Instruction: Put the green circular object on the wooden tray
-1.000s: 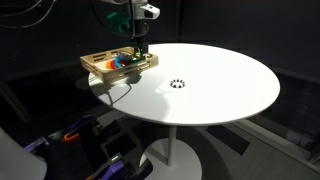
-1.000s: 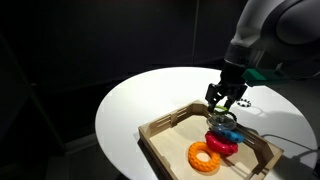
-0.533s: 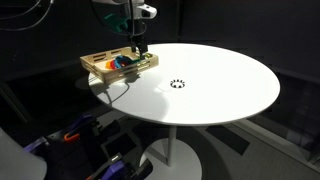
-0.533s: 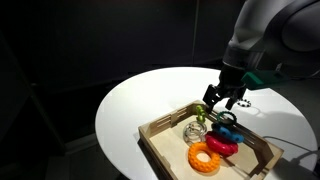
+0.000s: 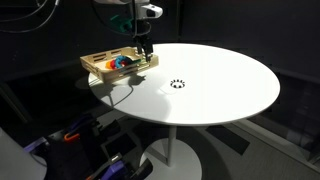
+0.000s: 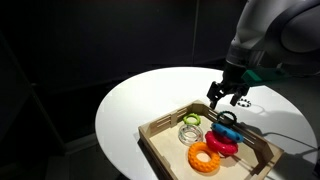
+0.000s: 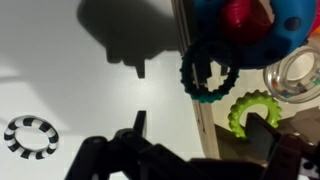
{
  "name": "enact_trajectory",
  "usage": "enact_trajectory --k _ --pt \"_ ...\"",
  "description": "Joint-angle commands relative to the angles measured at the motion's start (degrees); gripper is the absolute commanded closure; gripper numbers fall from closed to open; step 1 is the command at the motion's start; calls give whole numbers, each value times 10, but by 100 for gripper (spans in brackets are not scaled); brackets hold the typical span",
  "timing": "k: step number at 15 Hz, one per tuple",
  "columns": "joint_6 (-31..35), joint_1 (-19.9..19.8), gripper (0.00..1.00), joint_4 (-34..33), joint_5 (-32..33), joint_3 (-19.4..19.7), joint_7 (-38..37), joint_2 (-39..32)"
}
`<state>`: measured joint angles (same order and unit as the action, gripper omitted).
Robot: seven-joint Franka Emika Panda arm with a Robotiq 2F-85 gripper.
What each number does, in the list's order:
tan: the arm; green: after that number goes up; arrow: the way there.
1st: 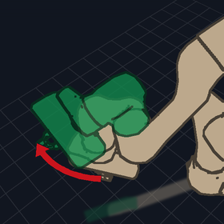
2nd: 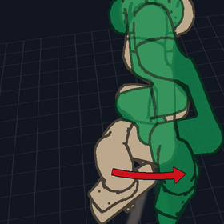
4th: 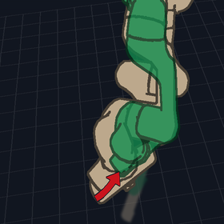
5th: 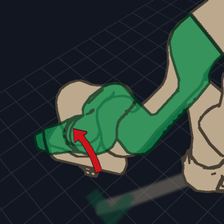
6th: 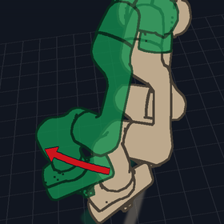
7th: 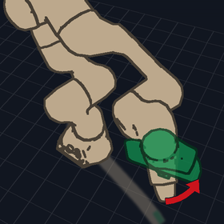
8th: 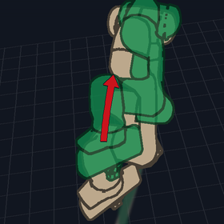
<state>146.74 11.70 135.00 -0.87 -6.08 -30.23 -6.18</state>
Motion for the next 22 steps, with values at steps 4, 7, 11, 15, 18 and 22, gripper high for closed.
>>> enact_trajectory --k 4,7,11,15,18,22 --pt "-68 -31 0 2 21 24 -3 29" --pt "-124 -48 0 0 48 37 -4 44" --pt "-229 -78 0 -10 72 51 17 75" --pt "-325 -107 0 -25 52 63 114 114" --pt "-366 -122 0 -36 60 70 155 134" --pt "-343 -121 0 -27 60 62 130 122"
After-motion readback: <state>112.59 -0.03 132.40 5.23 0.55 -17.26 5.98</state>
